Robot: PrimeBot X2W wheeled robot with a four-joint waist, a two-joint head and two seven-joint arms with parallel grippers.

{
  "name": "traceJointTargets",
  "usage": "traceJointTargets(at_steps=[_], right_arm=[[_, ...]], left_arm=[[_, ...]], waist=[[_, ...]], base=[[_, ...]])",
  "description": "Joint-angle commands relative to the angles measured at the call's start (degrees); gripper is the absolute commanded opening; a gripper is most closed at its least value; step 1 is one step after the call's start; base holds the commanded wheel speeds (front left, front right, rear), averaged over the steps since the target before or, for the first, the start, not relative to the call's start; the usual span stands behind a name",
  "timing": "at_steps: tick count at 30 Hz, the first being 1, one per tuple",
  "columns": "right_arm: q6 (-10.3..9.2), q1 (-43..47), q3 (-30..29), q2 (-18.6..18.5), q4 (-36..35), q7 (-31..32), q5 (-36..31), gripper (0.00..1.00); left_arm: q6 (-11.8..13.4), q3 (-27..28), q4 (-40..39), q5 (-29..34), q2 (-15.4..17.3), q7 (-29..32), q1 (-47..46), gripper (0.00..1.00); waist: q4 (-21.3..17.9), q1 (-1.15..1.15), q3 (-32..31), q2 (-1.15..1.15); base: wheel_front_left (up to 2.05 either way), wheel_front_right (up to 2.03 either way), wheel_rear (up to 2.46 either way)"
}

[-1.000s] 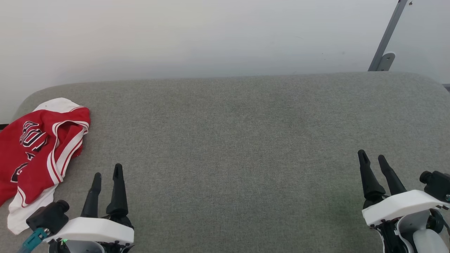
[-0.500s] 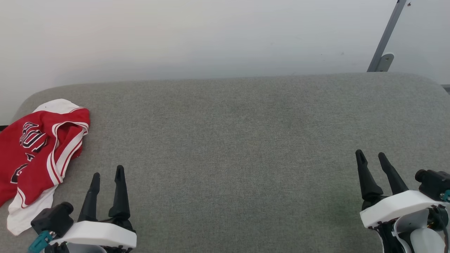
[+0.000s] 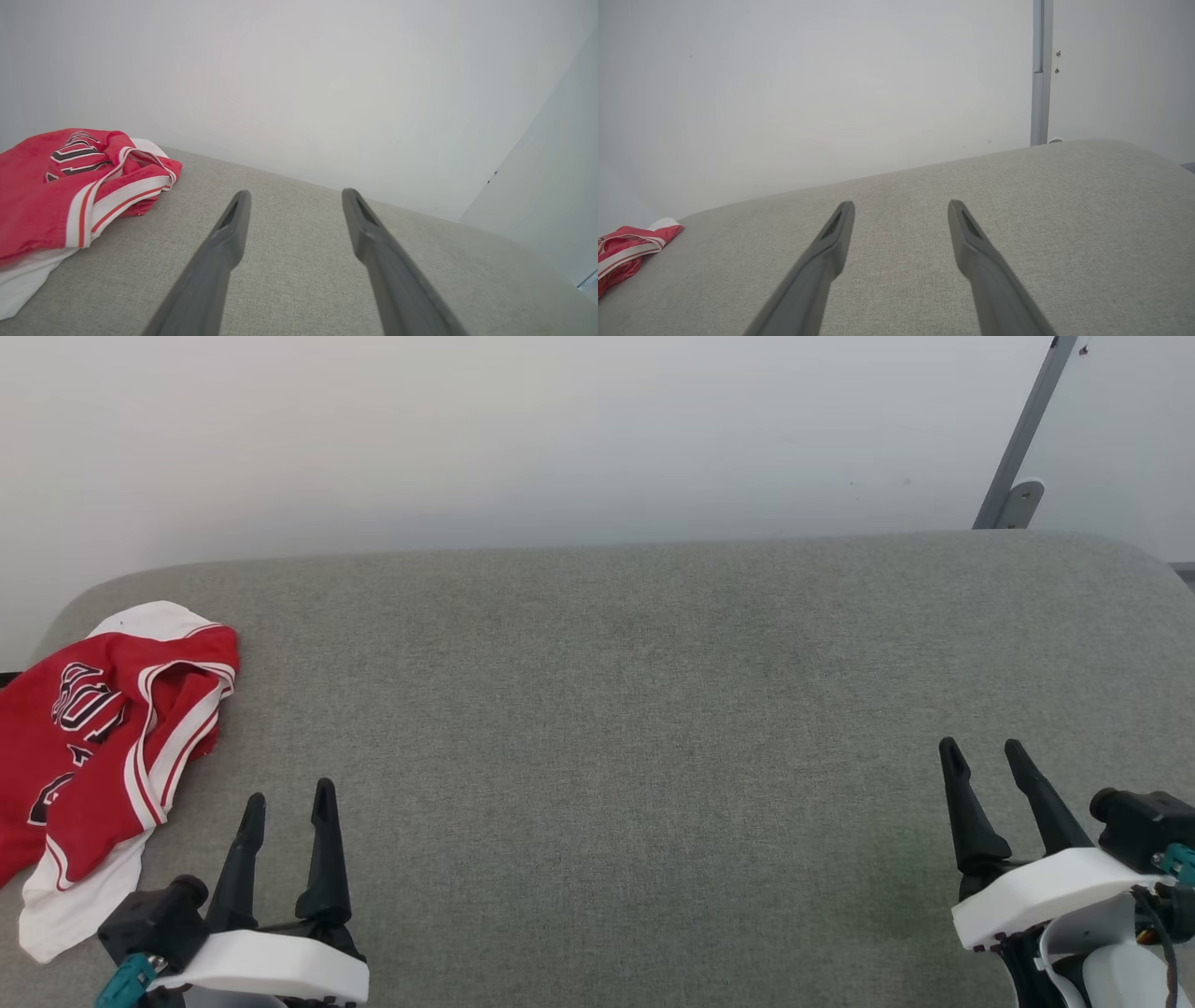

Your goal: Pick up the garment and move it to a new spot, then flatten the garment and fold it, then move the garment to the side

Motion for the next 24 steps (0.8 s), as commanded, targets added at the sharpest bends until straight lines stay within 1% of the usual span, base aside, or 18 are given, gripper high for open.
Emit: traceJointTargets(at_steps=[1, 19, 24], right_arm=[[0.01, 0.0, 0.0, 0.0, -0.4, -0.6, -1.0, 1.0], [0.0, 1.0, 0.3, -0.3, -1.0, -2.3, -7.6, 1.0], [0.0, 1.1, 0.2, -0.1, -1.1, -2.1, -7.4, 1.0]], left_arm=[[-0.3, 0.1, -0.4, 1.2, 0.1, -0.3, 0.6, 1.0], [-0.8, -0.4, -0.5, 7.3, 0.4, -2.2, 0.9, 1.0], [-0.9, -0.3, -0.3, 7.1, 0.5, -2.2, 0.8, 1.0]], waist=[[0.0, 0.0, 0.0, 0.0], [-0.1, 0.0, 0.0, 0.0], [-0.1, 0.0, 0.0, 0.0]], base=[[0.0, 0.0, 0.0], [0.0, 0.0, 0.0], [0.0, 0.0, 0.0]])
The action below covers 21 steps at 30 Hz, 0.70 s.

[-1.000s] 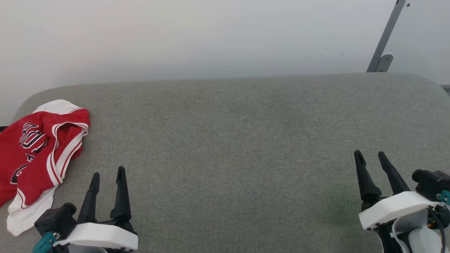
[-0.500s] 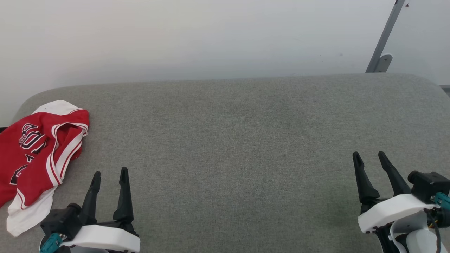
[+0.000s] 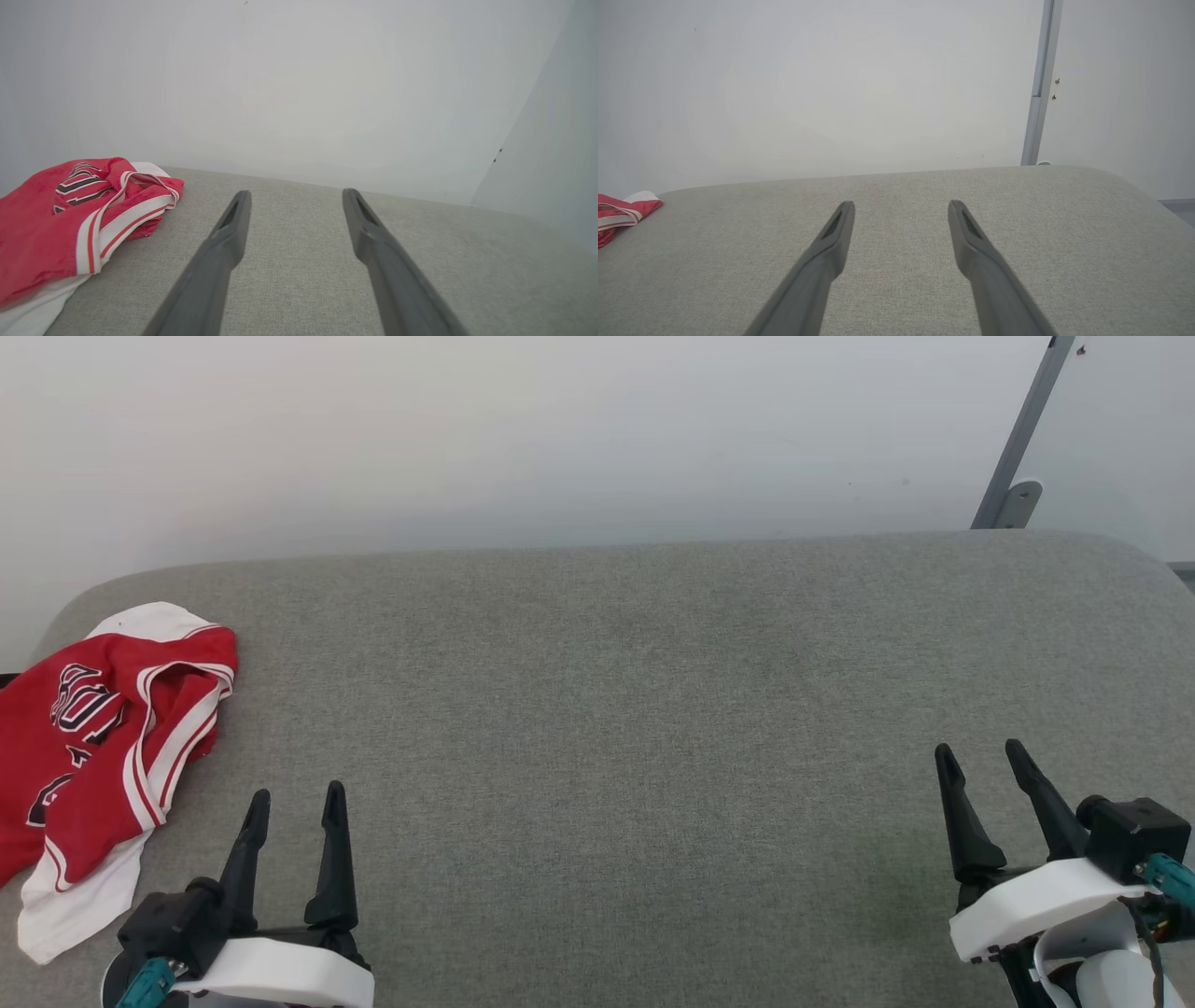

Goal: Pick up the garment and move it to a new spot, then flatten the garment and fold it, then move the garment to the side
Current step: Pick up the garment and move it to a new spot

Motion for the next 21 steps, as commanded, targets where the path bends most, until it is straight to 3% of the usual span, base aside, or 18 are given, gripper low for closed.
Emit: traceJointTargets(at_steps=[1, 13, 21], right_arm=[[0.0, 0.3, 0.0, 0.0, -0.4, -0.2, -0.1, 1.0], [0.0, 0.2, 0.4, 0.1, -0.8, -0.3, -0.3, 1.0], [0.0, -0.8, 3.0, -0.6, -1.7, 0.7, -0.2, 1.0]], left_arm=[[-0.3, 0.1, -0.1, 0.3, 0.1, -0.4, 0.3, 1.0], [-0.2, 0.5, 0.8, 0.2, 0.3, -0.4, 0.0, 1.0], [1.1, 1.9, 1.5, -0.4, 0.5, -0.4, -0.7, 1.0]], waist=[[0.0, 0.0, 0.0, 0.0], [0.6, 0.0, -0.1, 0.0], [4.3, 0.0, -0.2, 0.0]], base=[[0.0, 0.0, 0.0], [0.0, 0.0, 0.0], [0.0, 0.0, 0.0]])
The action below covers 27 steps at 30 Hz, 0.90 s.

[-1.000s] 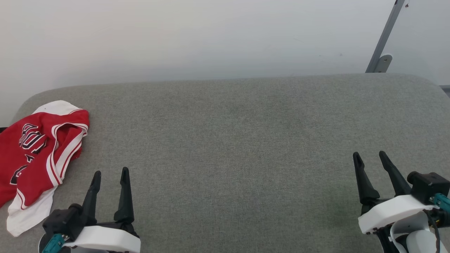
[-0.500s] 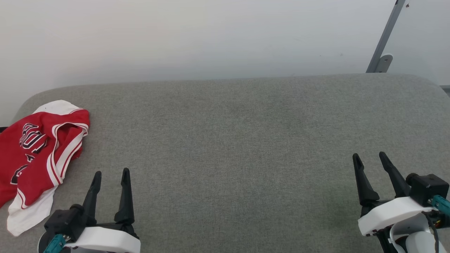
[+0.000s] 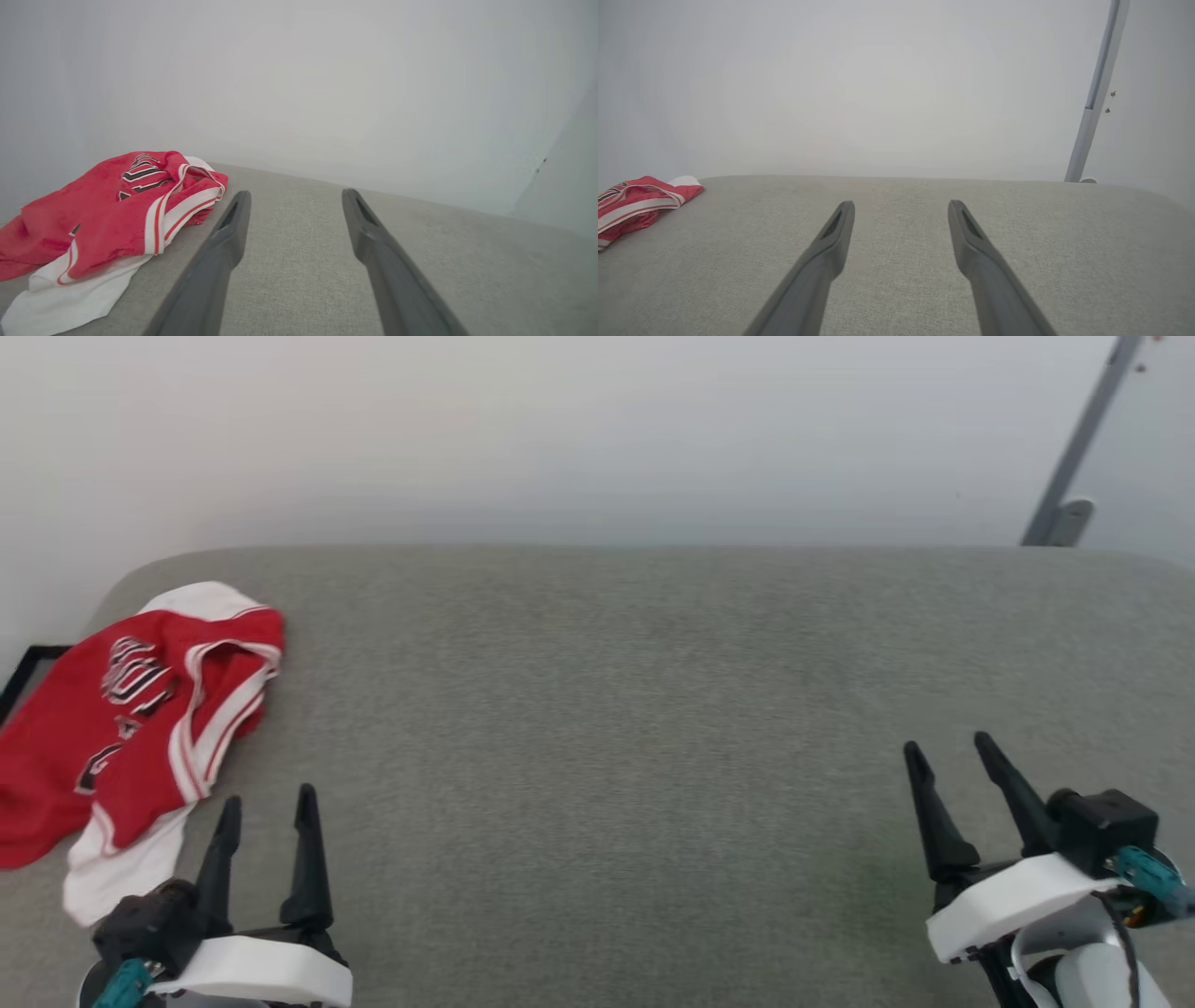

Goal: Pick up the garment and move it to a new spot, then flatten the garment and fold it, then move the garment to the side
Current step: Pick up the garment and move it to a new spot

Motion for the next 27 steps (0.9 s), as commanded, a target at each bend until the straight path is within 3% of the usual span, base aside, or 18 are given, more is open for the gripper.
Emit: traceJointTargets(at_steps=[1, 16, 27], right_arm=[[0.0, -0.7, 0.6, -0.1, -0.2, 0.4, 0.4, 1.0], [-0.01, -1.8, 5.2, -0.6, 0.0, 1.2, 1.1, 1.0], [-0.01, -1.6, 7.5, -1.0, 0.0, 1.3, 2.2, 1.0]], left_arm=[[0.5, 0.5, 0.1, -0.5, 0.2, -0.3, -0.2, 1.0], [3.4, 4.2, -1.0, -2.4, 1.3, 0.2, 1.8, 1.0], [3.3, 4.2, -2.1, -2.9, 2.2, 1.0, 3.1, 1.0]], waist=[[1.7, 0.0, -0.1, 0.0], [14.5, 0.0, -1.5, 0.0], [21.9, 0.0, -1.8, 0.0]], base=[[0.0, 0.0, 0.0], [0.0, 0.0, 0.0], [0.0, 0.0, 0.0]])
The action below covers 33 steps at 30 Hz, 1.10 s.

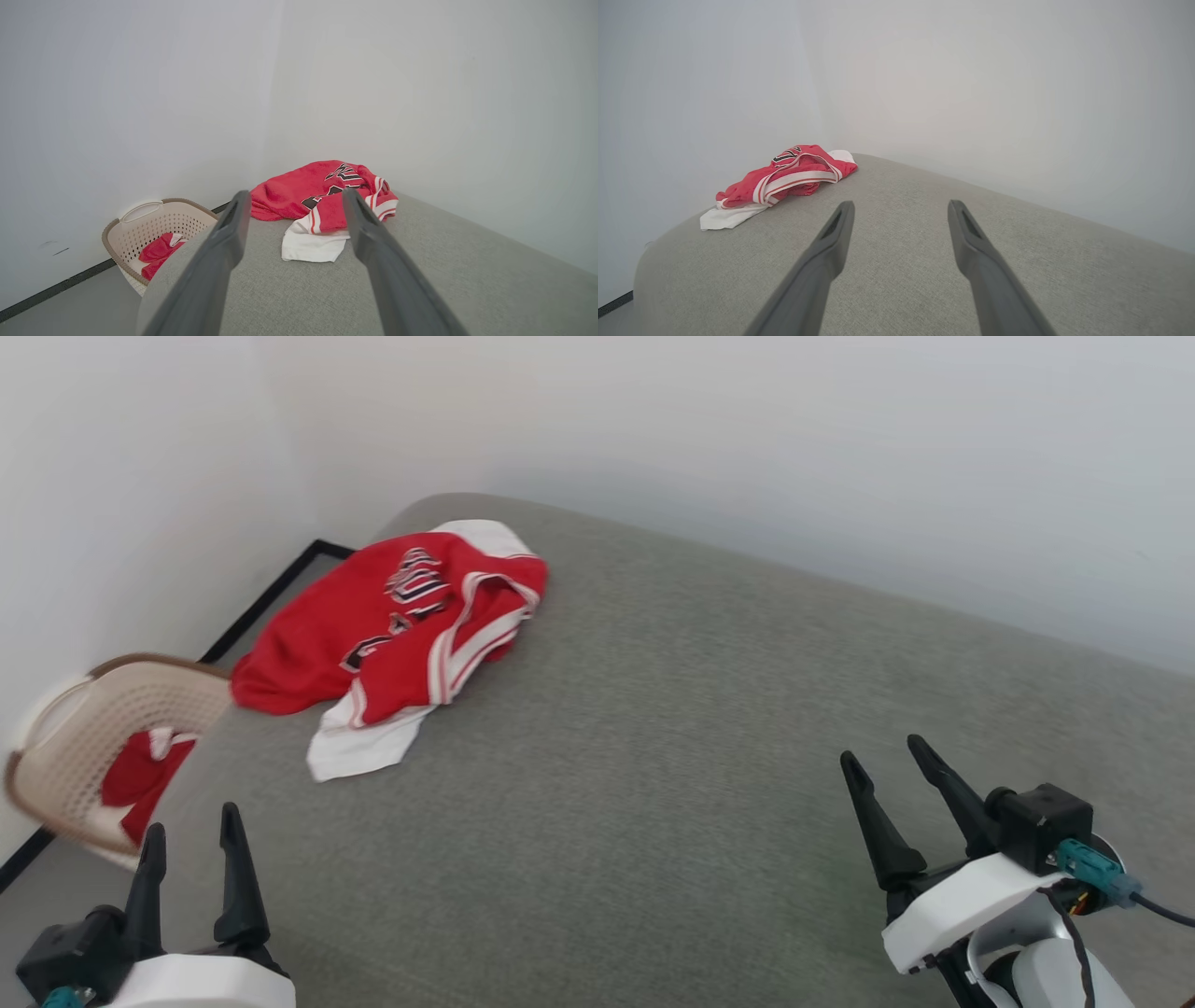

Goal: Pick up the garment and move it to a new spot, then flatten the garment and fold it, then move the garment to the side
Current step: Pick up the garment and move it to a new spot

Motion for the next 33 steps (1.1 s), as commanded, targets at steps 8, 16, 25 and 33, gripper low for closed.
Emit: traceJointTargets(at_steps=[8, 16, 25, 33], right_arm=[[-0.01, 0.0, 0.8, 0.4, 0.5, -0.2, 0.3, 1.0], [-0.02, 0.0, 0.4, 0.1, 0.4, -0.1, 0.9, 1.0], [-0.01, -1.4, -0.9, -1.6, -2.1, 1.3, 0.6, 1.0], [-0.02, -4.1, -2.4, -4.9, -6.8, 3.7, 0.7, 1.0]], left_arm=[[-0.7, -0.6, 0.4, -1.0, 0.1, 0.3, 0.6, 1.0], [-1.2, -1.1, 1.5, -2.1, 0.8, 1.0, -2.5, 1.0], [-2.3, -2.3, 5.7, -2.0, 3.5, 2.1, -12.5, 1.0], [-3.7, -3.2, 14.5, -3.3, 6.5, 2.5, -25.9, 1.0]], waist=[[4.4, 0.0, -0.3, 0.0], [4.0, 0.0, 0.3, 0.0], [0.5, 0.0, 4.4, 0.0], [-4.0, 0.0, 12.4, 0.0]], base=[[0.0, 0.0, 0.0], [0.0, 0.0, 0.0], [0.0, 0.0, 0.0], [0.0, 0.0, 0.0]])
